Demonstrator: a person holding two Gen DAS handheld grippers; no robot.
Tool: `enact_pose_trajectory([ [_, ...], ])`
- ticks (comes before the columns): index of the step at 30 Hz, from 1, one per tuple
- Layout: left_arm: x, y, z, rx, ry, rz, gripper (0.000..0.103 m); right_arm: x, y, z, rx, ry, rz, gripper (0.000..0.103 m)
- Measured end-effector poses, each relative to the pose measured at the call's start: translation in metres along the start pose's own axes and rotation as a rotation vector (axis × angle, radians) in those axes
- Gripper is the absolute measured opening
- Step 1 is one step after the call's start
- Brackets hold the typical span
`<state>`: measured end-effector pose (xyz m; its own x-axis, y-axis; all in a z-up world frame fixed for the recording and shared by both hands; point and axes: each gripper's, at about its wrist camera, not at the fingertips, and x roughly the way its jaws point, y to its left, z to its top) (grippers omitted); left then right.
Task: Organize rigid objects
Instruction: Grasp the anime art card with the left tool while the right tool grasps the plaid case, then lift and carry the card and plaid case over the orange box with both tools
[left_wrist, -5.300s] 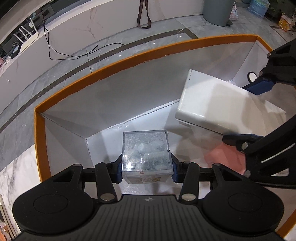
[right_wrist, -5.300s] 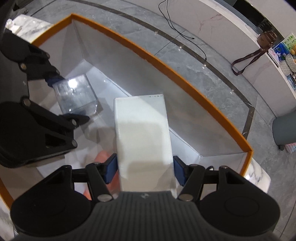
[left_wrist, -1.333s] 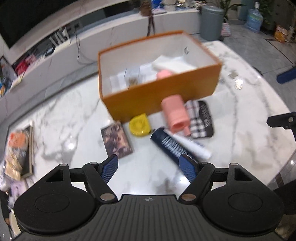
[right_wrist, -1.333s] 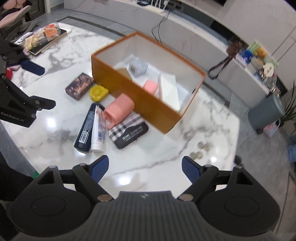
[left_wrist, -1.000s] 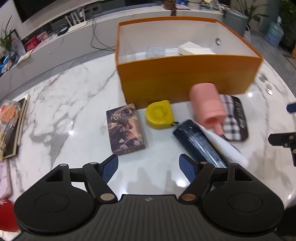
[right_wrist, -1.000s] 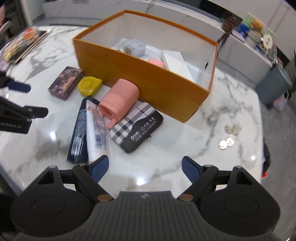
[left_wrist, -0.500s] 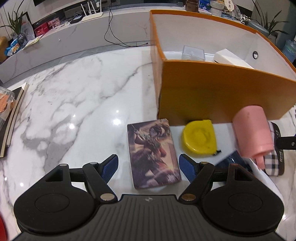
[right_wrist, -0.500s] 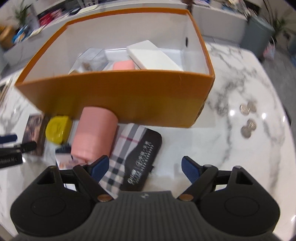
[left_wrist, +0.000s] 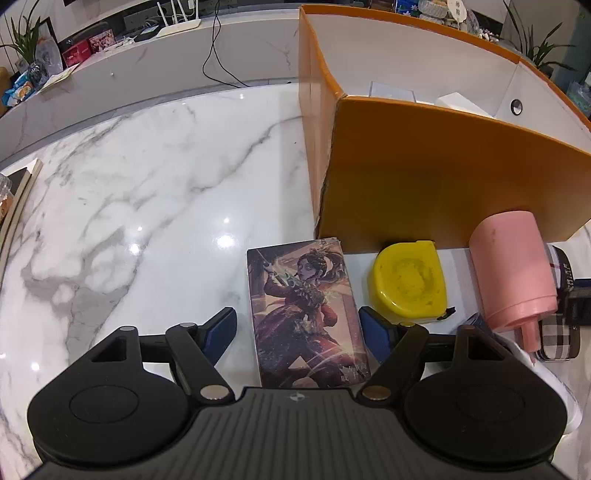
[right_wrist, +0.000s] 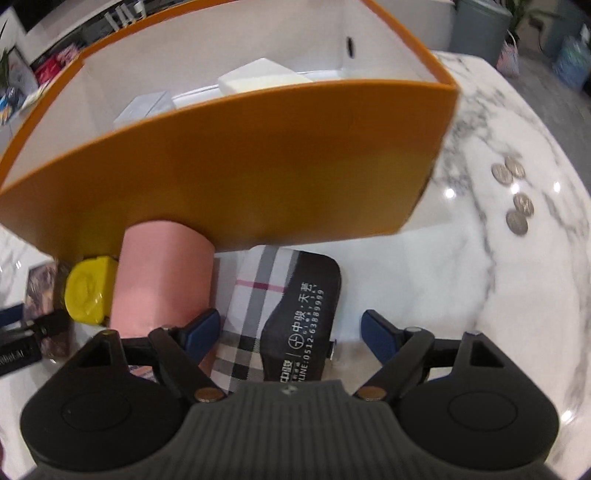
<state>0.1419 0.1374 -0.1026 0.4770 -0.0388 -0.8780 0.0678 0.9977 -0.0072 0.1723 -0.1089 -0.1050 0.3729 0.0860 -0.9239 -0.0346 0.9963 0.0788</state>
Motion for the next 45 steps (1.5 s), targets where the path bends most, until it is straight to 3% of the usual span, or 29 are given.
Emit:
enact_pose_trajectory([
  [2,-0.001,0.0,-0.002,0.009,-0.012,-0.024,0.075,-0.001,0.007,-0.002,-0.09,-0.004,-0.001,0.077],
  [4,-0.002,-0.002,-0.004,0.027,-0.016,-0.019,0.073,-0.002,0.011,-0.005,-0.176,0.0,-0.014,0.069],
  [10,-0.009,-0.005,-0.016,0.081,-0.013,-0.024,0.069,-0.009,-0.006,-0.01,-0.334,0.021,0.04,0.068],
  [15,-0.02,-0.006,-0.034,0.098,-0.008,-0.047,0.068,-0.015,-0.033,-0.019,-0.441,-0.026,0.094,0.068],
  [18,-0.021,-0.006,-0.042,0.074,-0.044,-0.029,0.075,-0.017,-0.049,-0.026,-0.435,-0.067,0.134,0.069],
  [20,-0.019,-0.006,-0.044,0.05,-0.078,-0.016,0.084,-0.018,-0.051,-0.033,-0.436,-0.111,0.134,0.07],
  [23,-0.017,-0.009,-0.045,0.038,-0.113,-0.011,0.087,-0.02,-0.051,-0.044,-0.397,-0.159,0.132,0.074],
  [27,-0.016,-0.013,-0.042,0.043,-0.13,-0.004,0.083,-0.016,-0.047,-0.052,-0.357,-0.204,0.114,0.077],
  [31,-0.019,-0.013,-0.043,0.049,-0.131,-0.031,0.066,-0.014,-0.045,-0.054,-0.351,-0.217,0.112,0.077],
  [36,-0.02,-0.016,-0.042,0.056,-0.104,-0.025,0.066,-0.017,-0.046,-0.048,-0.363,-0.19,0.112,0.068],
  [45,-0.026,-0.022,-0.043,0.116,-0.05,-0.009,0.066,-0.022,-0.044,-0.045,-0.385,-0.154,0.105,0.067],
])
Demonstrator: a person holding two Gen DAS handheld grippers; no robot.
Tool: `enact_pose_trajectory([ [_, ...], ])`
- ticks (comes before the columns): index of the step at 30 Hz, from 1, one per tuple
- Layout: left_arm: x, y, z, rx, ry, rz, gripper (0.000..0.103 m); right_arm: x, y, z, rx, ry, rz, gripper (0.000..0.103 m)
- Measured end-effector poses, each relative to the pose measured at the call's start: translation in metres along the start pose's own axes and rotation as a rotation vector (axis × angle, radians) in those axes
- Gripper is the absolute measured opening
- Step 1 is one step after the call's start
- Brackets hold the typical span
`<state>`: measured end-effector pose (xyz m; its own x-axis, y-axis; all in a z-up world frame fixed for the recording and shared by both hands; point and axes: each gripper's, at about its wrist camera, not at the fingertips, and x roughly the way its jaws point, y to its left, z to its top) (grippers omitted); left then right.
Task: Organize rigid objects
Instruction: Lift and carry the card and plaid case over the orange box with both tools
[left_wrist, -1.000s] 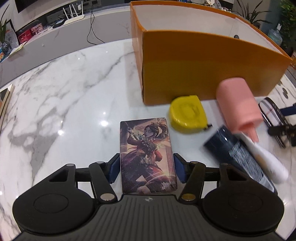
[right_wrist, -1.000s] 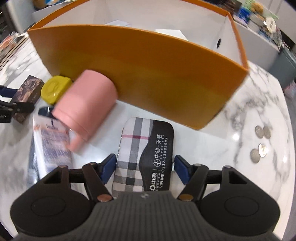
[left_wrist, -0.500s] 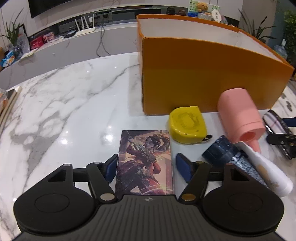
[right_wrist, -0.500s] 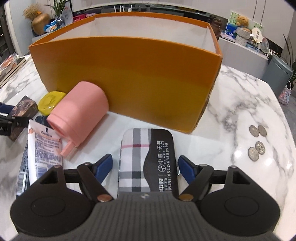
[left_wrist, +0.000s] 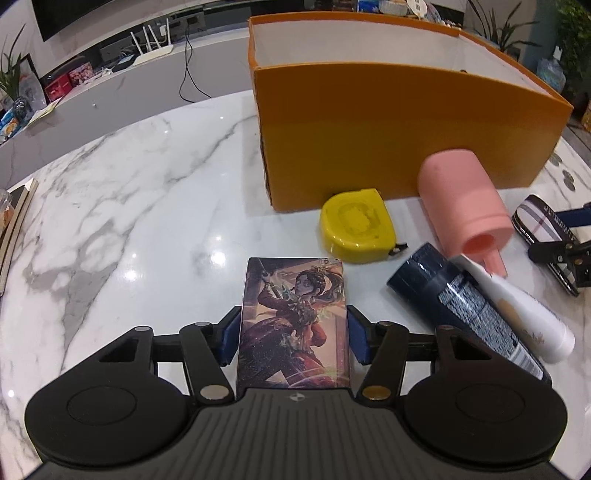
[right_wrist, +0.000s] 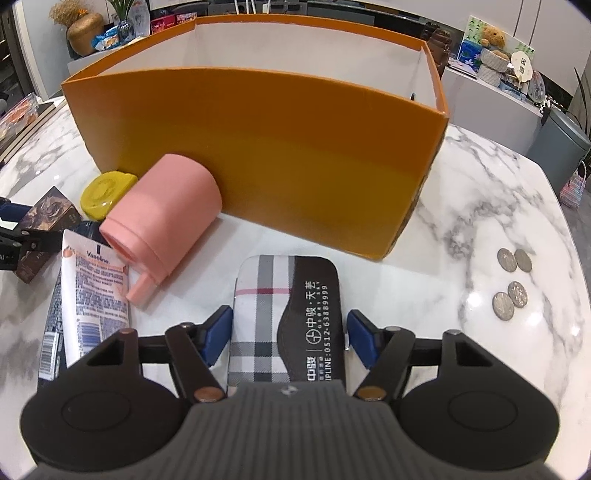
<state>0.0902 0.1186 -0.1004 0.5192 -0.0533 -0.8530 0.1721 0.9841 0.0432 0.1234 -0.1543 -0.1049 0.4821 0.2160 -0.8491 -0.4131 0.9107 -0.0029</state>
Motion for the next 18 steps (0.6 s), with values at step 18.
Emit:
enact_pose_trajectory([
  [18,-0.057,-0.008,0.028,0.049,-0.027,0.025,0.066,-0.059,-0.009,0.009,0.026,-0.051,-0.053,0.067],
])
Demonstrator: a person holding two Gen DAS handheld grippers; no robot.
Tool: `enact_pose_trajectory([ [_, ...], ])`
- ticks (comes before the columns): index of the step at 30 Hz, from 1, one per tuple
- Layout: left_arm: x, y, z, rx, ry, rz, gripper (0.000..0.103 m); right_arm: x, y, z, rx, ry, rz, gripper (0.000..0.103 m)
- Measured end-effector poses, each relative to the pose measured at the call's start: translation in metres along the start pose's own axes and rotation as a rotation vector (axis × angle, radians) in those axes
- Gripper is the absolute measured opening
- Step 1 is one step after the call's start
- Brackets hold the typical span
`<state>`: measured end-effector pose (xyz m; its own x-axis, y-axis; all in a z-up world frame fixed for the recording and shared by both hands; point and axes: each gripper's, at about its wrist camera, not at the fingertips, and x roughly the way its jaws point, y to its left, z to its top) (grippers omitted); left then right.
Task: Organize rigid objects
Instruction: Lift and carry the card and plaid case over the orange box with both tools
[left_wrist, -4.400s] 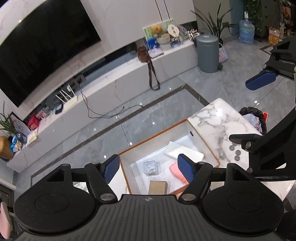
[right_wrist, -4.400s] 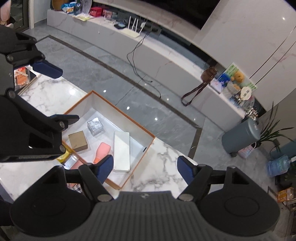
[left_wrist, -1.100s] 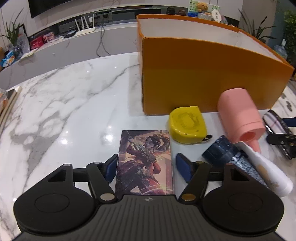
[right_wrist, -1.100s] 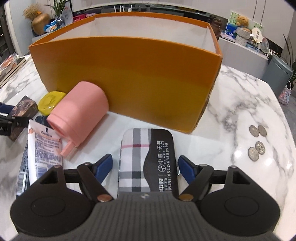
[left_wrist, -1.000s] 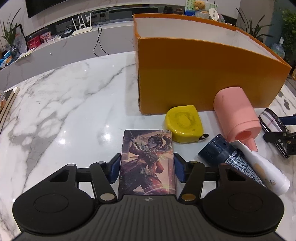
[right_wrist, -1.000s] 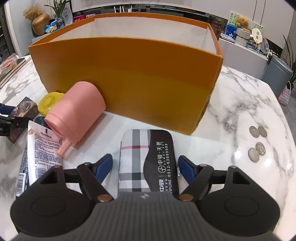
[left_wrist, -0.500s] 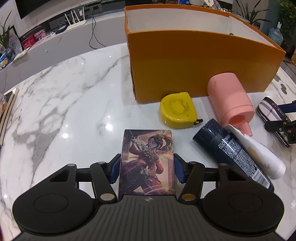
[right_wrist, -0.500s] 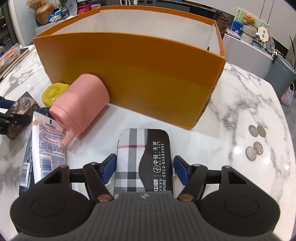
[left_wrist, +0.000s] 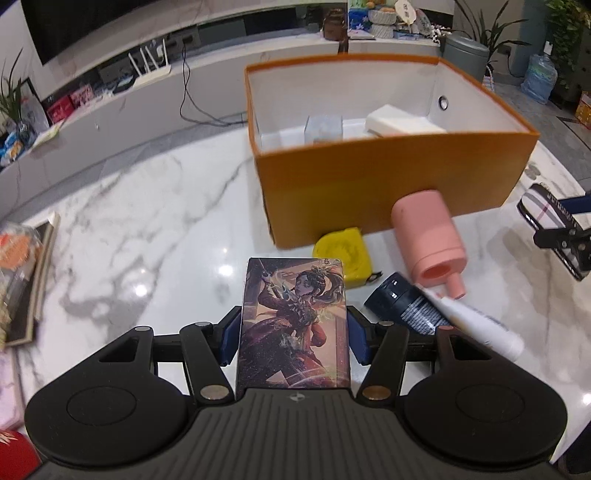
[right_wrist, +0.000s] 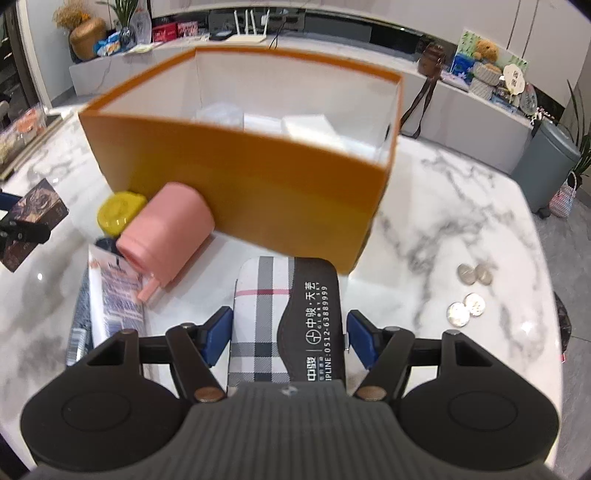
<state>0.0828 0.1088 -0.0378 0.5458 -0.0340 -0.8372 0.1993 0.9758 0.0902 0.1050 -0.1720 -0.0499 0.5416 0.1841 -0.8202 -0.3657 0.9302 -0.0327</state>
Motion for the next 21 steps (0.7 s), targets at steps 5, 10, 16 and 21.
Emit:
enact_pose_trajectory([
  [5,-0.029,-0.005,0.019,0.034,-0.026,0.023,0.066,-0.029,-0.008,0.018,0.006,-0.045,-0.008,0.067],
  [10,-0.067,-0.009,0.051,0.073,-0.054,0.041,0.066,-0.065,-0.016,0.047,-0.007,-0.091,-0.012,0.067],
  [16,-0.125,-0.013,0.107,0.114,-0.106,0.037,0.066,-0.124,-0.023,0.103,-0.056,-0.162,-0.008,0.067],
  [21,-0.168,-0.021,0.155,0.153,-0.14,0.019,0.066,-0.174,-0.025,0.155,-0.088,-0.199,-0.011,0.067],
])
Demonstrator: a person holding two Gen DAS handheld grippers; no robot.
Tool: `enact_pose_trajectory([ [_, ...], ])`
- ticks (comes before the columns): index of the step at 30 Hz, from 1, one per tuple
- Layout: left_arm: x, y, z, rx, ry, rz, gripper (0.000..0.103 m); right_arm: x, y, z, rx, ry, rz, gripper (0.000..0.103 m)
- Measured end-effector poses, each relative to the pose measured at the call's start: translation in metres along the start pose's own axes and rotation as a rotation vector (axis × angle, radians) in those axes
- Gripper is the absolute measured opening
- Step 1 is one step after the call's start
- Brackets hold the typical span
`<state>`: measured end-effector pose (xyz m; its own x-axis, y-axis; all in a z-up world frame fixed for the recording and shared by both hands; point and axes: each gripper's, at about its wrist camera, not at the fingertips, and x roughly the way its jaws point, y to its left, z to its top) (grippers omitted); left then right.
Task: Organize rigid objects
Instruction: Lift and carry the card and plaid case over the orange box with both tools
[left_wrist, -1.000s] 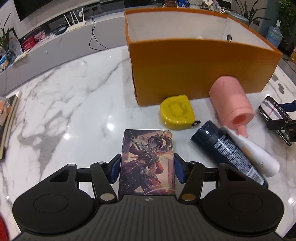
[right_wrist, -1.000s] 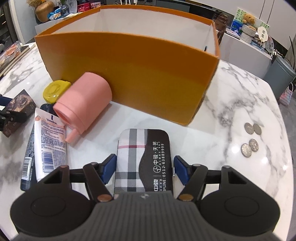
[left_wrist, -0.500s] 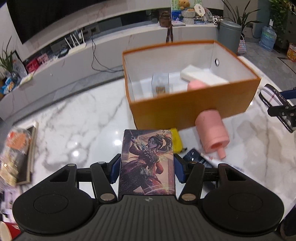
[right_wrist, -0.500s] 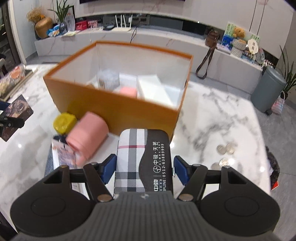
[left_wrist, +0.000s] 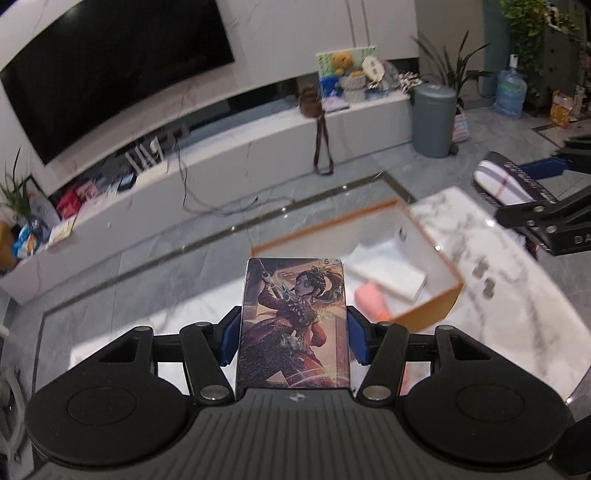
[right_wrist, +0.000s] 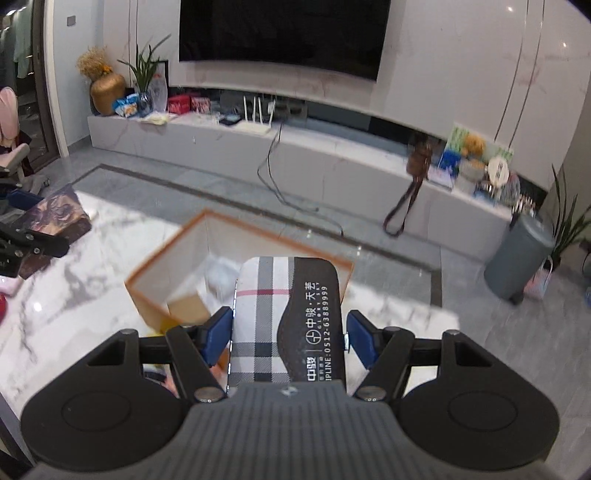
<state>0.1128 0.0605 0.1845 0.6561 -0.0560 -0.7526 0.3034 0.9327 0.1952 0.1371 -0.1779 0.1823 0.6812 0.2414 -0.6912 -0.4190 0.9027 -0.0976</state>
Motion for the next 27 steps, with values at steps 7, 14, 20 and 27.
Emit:
enact_pose_trajectory([
  [7,-0.024,0.002,0.061,0.042,-0.077,0.019,0.066,-0.044,-0.007,0.073,-0.047,-0.055,0.0,0.067],
  [14,0.012,0.012,0.084,0.025,-0.064,0.01,0.066,-0.035,-0.018,0.116,-0.056,-0.067,0.004,0.067],
  [20,0.075,0.018,0.078,0.012,0.016,-0.026,0.066,0.023,-0.017,0.115,-0.057,0.005,0.025,0.067],
  [27,0.143,0.021,0.065,0.003,0.099,-0.058,0.066,0.102,-0.009,0.092,-0.068,0.112,0.058,0.067],
])
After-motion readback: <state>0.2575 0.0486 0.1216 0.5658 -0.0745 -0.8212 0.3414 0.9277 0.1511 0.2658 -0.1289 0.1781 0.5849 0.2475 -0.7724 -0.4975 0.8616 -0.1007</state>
